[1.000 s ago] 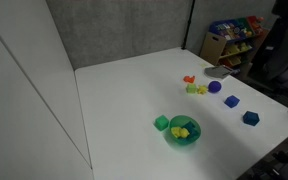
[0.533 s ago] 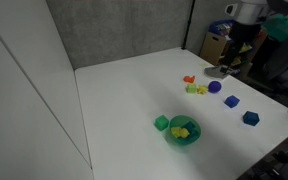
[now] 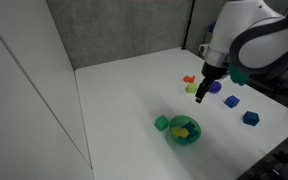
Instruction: Remove the yellow toy from the green bowl and put it on the table
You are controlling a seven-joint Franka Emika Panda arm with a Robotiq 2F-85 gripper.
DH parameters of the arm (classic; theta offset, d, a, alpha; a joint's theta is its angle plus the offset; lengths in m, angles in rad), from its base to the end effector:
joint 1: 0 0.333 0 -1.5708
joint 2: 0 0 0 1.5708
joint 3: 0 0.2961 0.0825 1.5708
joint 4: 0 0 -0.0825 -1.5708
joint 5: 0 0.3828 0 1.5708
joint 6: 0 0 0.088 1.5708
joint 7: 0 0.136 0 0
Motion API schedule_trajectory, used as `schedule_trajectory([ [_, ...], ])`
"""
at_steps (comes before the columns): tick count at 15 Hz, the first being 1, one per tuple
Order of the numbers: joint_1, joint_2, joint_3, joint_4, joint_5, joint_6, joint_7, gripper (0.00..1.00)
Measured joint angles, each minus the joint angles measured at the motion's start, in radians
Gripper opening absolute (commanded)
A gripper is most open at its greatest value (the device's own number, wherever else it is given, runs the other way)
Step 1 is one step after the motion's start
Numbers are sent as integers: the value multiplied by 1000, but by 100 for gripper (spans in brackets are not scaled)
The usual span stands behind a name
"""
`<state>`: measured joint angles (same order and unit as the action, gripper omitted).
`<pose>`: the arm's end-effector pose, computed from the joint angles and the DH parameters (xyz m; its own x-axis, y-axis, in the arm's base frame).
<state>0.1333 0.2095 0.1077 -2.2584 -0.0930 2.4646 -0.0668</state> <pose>0.5180 0.1270 0.2221 0.9294 0.3690 -0.0050 0.3689 -0.9288 0.0355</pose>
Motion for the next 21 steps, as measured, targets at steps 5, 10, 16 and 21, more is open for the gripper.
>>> schedule_trajectory([
  [5,53,149,14,-23,0,106,73,100],
  [10,76,276,14,-22,0,224,82,100],
  [16,96,371,13,-13,0,374,82,100],
  [21,133,386,-8,-12,-13,447,81,100],
])
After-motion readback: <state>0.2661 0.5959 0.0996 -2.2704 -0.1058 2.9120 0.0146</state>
